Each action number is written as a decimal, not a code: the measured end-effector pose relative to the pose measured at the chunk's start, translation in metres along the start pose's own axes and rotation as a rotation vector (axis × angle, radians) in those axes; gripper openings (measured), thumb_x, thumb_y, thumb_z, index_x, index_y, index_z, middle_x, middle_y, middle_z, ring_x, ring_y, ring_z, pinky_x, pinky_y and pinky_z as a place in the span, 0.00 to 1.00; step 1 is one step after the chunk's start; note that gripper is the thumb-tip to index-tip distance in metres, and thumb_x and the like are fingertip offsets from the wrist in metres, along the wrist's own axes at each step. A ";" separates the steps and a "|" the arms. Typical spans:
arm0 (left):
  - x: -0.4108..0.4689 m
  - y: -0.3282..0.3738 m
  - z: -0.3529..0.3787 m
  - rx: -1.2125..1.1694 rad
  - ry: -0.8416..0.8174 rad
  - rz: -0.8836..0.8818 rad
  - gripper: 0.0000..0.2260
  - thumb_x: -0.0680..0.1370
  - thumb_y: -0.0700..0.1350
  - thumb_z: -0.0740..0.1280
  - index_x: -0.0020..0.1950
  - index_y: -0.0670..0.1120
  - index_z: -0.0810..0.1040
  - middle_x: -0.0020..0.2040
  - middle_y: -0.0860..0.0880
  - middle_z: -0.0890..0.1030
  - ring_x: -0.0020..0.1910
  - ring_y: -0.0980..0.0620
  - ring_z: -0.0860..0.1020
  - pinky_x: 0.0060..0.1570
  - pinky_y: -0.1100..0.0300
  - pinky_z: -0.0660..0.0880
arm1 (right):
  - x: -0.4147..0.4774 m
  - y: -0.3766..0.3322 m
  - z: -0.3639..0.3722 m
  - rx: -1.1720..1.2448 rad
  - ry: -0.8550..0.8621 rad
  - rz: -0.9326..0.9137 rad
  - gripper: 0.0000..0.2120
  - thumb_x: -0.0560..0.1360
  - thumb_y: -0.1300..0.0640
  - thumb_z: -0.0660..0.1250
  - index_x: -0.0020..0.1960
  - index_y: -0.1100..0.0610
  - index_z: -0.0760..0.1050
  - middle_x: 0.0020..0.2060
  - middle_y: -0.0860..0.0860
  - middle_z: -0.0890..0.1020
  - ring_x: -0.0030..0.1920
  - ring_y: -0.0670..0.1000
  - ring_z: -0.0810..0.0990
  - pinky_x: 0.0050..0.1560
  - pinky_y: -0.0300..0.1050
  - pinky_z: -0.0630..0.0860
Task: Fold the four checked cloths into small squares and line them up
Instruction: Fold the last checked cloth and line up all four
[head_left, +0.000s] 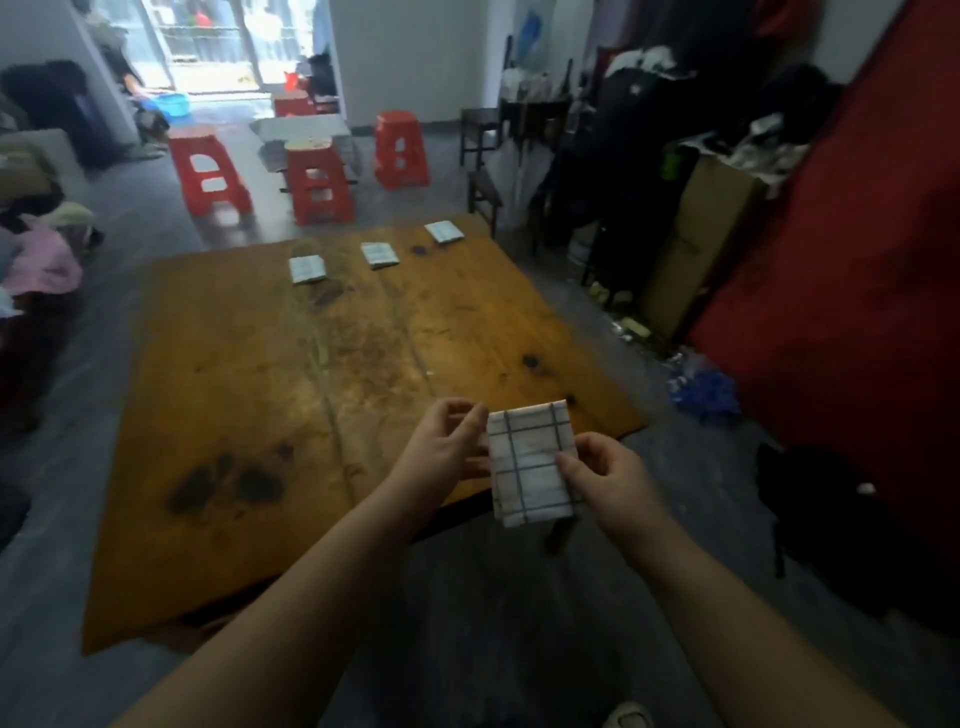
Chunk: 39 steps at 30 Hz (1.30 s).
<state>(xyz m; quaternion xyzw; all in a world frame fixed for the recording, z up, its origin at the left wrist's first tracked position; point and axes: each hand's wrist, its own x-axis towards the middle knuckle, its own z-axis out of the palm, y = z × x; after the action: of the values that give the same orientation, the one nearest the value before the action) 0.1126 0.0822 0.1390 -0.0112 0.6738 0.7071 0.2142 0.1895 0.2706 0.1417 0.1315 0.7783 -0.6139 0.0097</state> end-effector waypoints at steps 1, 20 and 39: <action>0.006 -0.001 0.024 -0.002 -0.077 -0.087 0.13 0.82 0.52 0.65 0.62 0.45 0.74 0.57 0.41 0.81 0.51 0.45 0.84 0.48 0.49 0.83 | 0.001 0.007 -0.020 0.028 0.054 -0.001 0.06 0.80 0.55 0.67 0.55 0.53 0.79 0.49 0.49 0.85 0.49 0.45 0.84 0.45 0.42 0.80; 0.163 -0.029 0.515 0.417 -0.559 -0.017 0.04 0.80 0.42 0.69 0.50 0.44 0.83 0.43 0.43 0.86 0.40 0.49 0.81 0.45 0.51 0.80 | 0.029 0.175 -0.458 0.069 0.646 0.215 0.04 0.79 0.61 0.67 0.47 0.56 0.79 0.44 0.56 0.85 0.48 0.58 0.84 0.54 0.59 0.79; 0.565 0.066 0.621 0.175 -0.407 -0.069 0.04 0.80 0.40 0.69 0.47 0.41 0.82 0.38 0.48 0.83 0.37 0.50 0.81 0.43 0.50 0.81 | 0.445 0.128 -0.624 0.033 0.584 0.203 0.05 0.79 0.60 0.68 0.49 0.51 0.80 0.45 0.51 0.86 0.48 0.51 0.85 0.54 0.51 0.81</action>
<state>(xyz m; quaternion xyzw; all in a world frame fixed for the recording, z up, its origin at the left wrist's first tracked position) -0.2519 0.8397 0.0859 0.1273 0.6749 0.6257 0.3699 -0.1206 0.9812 0.0944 0.3796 0.7208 -0.5587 -0.1555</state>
